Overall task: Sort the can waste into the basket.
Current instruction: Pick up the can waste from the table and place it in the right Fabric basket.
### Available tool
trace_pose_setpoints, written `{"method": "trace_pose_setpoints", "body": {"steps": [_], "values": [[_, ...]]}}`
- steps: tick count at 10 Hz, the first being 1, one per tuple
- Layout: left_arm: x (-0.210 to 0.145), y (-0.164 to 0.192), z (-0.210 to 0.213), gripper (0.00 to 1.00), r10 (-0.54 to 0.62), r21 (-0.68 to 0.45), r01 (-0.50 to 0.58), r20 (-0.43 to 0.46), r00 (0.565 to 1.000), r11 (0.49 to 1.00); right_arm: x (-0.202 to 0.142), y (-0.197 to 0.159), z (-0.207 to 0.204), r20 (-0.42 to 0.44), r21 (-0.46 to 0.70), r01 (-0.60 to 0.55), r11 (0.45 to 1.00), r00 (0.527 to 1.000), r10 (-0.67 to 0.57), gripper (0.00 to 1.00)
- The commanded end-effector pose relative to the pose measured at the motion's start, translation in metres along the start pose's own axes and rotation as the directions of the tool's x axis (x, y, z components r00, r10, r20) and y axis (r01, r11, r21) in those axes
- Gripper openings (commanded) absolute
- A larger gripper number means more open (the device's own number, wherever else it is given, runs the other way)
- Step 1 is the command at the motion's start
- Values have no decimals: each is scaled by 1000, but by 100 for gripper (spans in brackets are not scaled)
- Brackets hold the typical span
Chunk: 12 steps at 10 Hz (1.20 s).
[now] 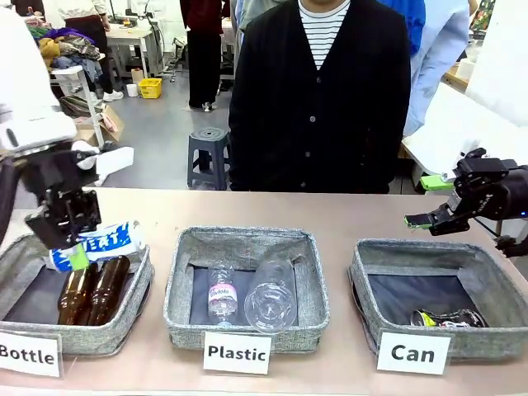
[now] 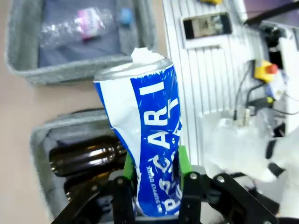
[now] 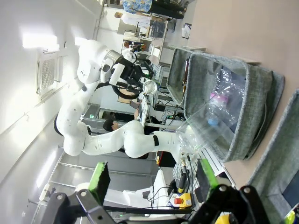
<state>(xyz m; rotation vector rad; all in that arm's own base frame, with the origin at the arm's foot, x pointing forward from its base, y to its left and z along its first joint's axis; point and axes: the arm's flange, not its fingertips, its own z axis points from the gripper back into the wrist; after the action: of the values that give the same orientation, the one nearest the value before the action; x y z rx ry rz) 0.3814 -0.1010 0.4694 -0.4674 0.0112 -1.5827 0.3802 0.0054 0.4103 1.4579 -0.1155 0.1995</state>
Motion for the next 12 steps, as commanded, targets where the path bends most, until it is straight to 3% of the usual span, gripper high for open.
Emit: {"method": "trace_pose_setpoints", "body": {"steps": [1,3,4,5,6,7,8,12], "values": [[26,39,28,0,-5,-39,2,-73,997,999,-1,1,0,-4,3,-10,1000,1000,10,100],[26,39,28,0,-5,-39,2,-73,997,999,0,0,0,-1,0,0,1000,1000,0,100],[21,23,13,41,-11,-12,11,-43,999,1000,-13,18,-8,-44,-92,-9,996,999,5,100],[41,17,-5,41,38,83,-43,59,998,996,-30,23,-5,-76,-181,58,982,994,-73,100],[81,10,-11,41,-38,201,-7,220,975,979,-49,29,6,-51,-311,121,943,988,-144,100],[126,-2,-15,41,-95,273,3,324,941,962,-74,40,15,-17,-419,146,896,986,-168,100],[172,-10,-29,41,-156,307,47,340,928,950,-106,52,28,40,-519,144,842,989,-145,100],[332,-10,-54,41,-241,335,135,298,924,932,-207,90,74,132,-617,164,770,986,-105,100]]}}
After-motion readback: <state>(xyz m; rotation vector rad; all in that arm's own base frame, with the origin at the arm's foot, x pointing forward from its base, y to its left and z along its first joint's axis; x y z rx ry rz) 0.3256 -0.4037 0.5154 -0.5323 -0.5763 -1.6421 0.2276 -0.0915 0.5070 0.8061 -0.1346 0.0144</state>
